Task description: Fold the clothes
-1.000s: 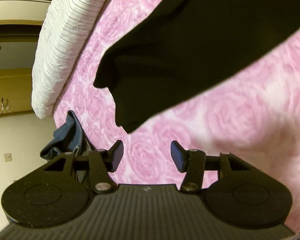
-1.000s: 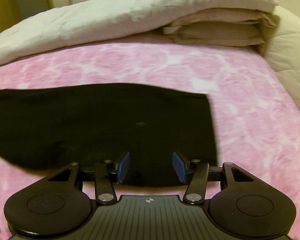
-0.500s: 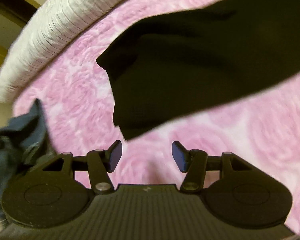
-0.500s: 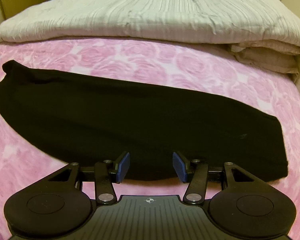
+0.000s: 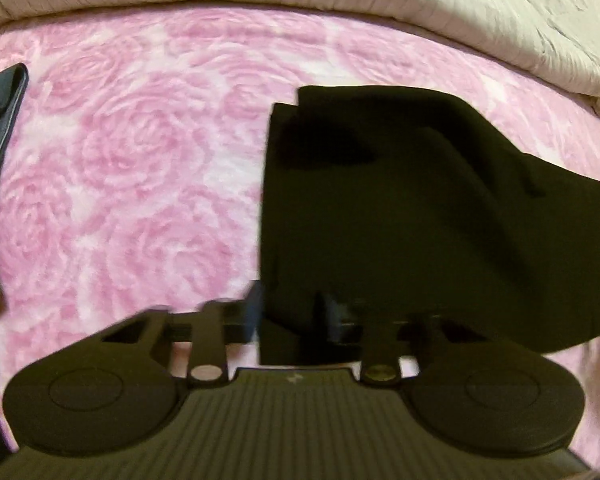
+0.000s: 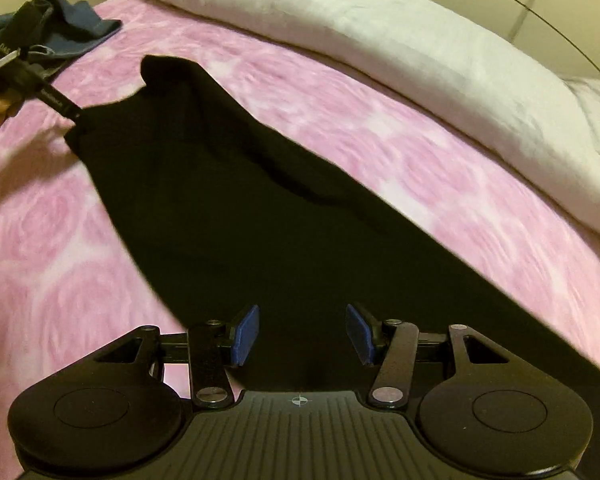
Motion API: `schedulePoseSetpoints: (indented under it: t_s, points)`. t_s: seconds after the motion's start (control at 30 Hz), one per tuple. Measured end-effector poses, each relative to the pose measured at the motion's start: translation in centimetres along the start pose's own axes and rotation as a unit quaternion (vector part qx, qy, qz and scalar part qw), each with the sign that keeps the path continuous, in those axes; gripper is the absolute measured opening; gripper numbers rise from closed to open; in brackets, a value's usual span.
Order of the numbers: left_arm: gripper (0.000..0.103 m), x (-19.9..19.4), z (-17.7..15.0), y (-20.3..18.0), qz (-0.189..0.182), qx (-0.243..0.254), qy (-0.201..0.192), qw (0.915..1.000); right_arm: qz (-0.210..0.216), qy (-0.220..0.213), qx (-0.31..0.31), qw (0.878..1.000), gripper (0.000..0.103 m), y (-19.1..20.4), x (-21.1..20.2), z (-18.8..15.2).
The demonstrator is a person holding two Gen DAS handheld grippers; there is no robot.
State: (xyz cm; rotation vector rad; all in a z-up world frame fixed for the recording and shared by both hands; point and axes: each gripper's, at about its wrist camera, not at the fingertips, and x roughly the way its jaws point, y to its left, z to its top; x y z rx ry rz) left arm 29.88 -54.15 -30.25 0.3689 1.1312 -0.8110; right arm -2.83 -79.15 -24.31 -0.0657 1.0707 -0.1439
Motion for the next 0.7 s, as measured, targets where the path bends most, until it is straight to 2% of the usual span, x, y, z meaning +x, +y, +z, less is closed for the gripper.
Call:
schedulePoseSetpoints:
  t_s: [0.13,0.33,0.47,0.6,0.67,0.7]
  points:
    - [0.002,-2.9,-1.2,1.7,-0.014,-0.015,-0.029,0.9994,0.022,-0.026,-0.024,0.999,0.053,0.9,3.9,5.6]
    - [0.001,-2.9,-3.9,2.7,-0.020,-0.032,-0.024,0.9990,0.074,-0.068,-0.120,0.988,0.053,4.8,10.2,14.3]
    - [0.000,-2.9,-4.3,2.9,-0.022,-0.033,-0.037,0.9985,0.103,-0.058,-0.141,0.983,0.052,7.3,14.1,17.8]
    - [0.000,-3.0,-4.3,2.7,-0.023,-0.018,-0.049,0.9984,0.132,-0.028,-0.161,0.978,0.052,9.1,17.5,19.4]
    - [0.000,-3.2,-4.4,2.6,-0.024,-0.012,-0.054,0.9982,0.147,-0.012,-0.149,0.978,0.040,9.3,18.6,19.9]
    - [0.000,-3.3,-4.5,2.6,-0.025,-0.010,-0.056,0.9981,0.152,-0.003,-0.142,0.978,0.023,9.3,19.1,20.2]
